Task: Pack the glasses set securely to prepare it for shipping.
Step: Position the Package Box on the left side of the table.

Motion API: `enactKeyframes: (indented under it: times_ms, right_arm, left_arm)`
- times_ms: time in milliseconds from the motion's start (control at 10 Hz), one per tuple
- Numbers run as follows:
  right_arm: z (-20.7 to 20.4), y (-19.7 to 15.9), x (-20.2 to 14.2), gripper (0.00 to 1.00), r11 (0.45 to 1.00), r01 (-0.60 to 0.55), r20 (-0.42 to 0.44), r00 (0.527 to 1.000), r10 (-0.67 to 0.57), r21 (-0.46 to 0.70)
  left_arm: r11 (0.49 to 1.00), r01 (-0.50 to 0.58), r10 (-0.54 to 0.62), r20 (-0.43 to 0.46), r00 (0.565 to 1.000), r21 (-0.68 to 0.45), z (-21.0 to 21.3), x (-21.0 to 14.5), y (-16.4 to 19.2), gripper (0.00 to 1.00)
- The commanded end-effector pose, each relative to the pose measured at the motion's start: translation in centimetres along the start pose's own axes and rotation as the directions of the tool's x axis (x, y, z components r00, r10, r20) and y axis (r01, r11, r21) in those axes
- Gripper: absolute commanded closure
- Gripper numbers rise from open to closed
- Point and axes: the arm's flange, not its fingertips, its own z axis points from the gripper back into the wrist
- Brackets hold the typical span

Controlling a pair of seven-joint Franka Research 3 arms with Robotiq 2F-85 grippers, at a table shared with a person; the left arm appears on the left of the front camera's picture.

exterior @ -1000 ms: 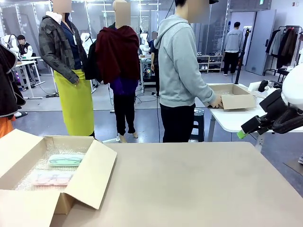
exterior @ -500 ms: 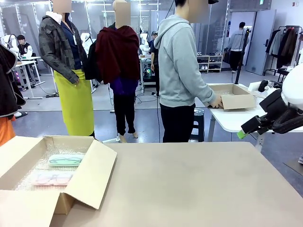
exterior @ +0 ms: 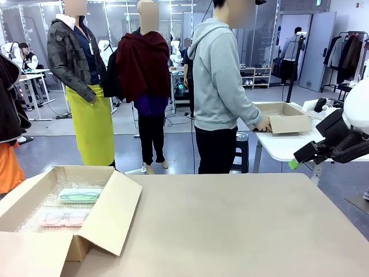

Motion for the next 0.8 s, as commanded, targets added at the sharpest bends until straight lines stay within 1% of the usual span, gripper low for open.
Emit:
enactKeyframes:
  times_ms: [0, 100, 200, 300, 400, 500, 700]
  right_arm:
    - [-0.1, 0.1, 0.0, 0.0, 1.0, 0.002, 0.01, 1.0, -0.002, -0.006]
    - [-0.1, 0.1, 0.0, 0.0, 1.0, 0.002, 0.01, 1.0, -0.002, -0.006]
    - [-0.1, 0.1, 0.0, 0.0, 1.0, 0.002, 0.01, 1.0, -0.002, -0.006]
    - [-0.1, 0.1, 0.0, 0.0, 1.0, 0.002, 0.01, 1.0, -0.002, -0.006]
    - [-0.1, 0.1, 0.0, 0.0, 1.0, 0.002, 0.01, 1.0, -0.002, -0.006]
    - [-0.1, 0.1, 0.0, 0.0, 1.0, 0.002, 0.01, 1.0, -0.002, -0.006]
    - [-0.1, 0.1, 0.0, 0.0, 1.0, 0.002, 0.01, 1.0, -0.002, -0.006]
  left_arm:
    - [0.993, 0.119, -0.119, -0.002, 0.993, 0.028, -1.3, -1.5, -6.1, 0.19]
    - [0.98, 0.197, -0.197, -0.011, 0.98, 0.035, -1.4, -1.8, -9.2, 0.19]
    - [0.954, 0.297, -0.295, -0.073, 0.953, 0.024, -2.2, -1.7, -12.7, 0.19]
    - [0.916, 0.397, -0.388, -0.117, 0.914, 0.064, -3.6, -1.2, -16.2, 0.19]
    - [0.859, 0.503, -0.488, -0.151, 0.86, 0.09, -5.1, -1.1, -19.8, 0.19]
    - [0.811, 0.575, -0.551, -0.187, 0.813, 0.11, -6.2, -1.6, -22.4, 0.19]
    - [0.71, 0.689, -0.655, -0.221, 0.722, 0.148, -7.9, -3.1, -26.7, 0.19]
